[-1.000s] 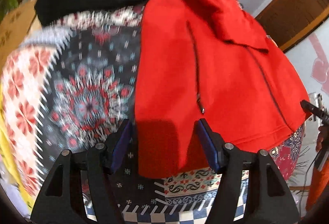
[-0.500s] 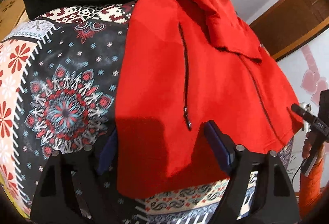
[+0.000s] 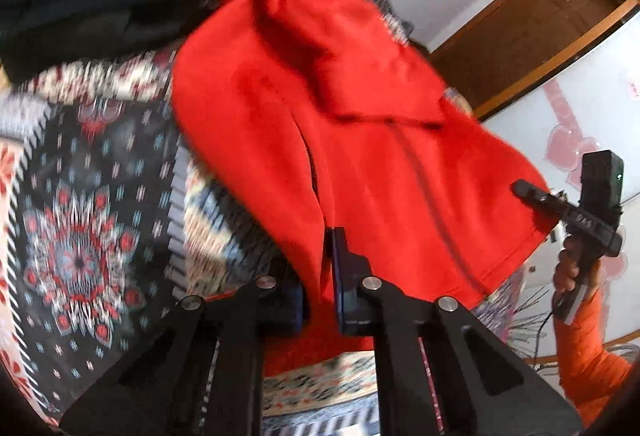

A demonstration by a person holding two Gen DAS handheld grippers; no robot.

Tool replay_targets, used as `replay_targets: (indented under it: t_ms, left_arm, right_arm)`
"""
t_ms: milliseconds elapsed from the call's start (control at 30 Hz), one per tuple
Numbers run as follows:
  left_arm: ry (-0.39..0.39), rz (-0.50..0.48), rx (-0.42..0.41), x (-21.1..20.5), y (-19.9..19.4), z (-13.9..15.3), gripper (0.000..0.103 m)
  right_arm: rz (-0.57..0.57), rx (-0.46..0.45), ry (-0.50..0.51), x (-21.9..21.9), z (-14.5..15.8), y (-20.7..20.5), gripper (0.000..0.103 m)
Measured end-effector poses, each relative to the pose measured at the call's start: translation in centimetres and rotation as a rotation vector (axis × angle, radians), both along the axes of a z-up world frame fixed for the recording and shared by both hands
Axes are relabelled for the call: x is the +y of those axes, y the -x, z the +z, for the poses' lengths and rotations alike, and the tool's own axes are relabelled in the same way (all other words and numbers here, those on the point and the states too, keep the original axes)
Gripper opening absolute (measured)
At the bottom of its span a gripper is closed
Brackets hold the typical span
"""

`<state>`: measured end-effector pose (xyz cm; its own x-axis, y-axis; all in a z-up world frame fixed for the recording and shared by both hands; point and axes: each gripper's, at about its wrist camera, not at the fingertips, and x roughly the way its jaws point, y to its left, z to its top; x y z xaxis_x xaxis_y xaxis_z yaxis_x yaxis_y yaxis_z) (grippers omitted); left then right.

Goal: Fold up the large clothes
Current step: 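Lift the hem with both grippers and fold it toward the collar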

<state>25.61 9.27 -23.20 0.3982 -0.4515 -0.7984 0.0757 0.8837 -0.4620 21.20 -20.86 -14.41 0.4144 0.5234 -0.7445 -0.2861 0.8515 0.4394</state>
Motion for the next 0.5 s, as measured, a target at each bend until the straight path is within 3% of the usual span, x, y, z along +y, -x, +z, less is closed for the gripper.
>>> replay_targets:
  t_ms: [267, 500]
  left_arm:
    - [-0.017, 0.024, -0.190, -0.9, -5.9, 7.3, 0.008]
    - [-0.098, 0.087, -0.261, -0.2, -13.4, 9.9, 0.008]
  right_arm:
    - [-0.023, -0.105, -0.047, 0.1, 3.1, -4.7, 0.009]
    - [-0.152, -0.160, -0.071, -2.6, 4.5, -11.0, 0.009]
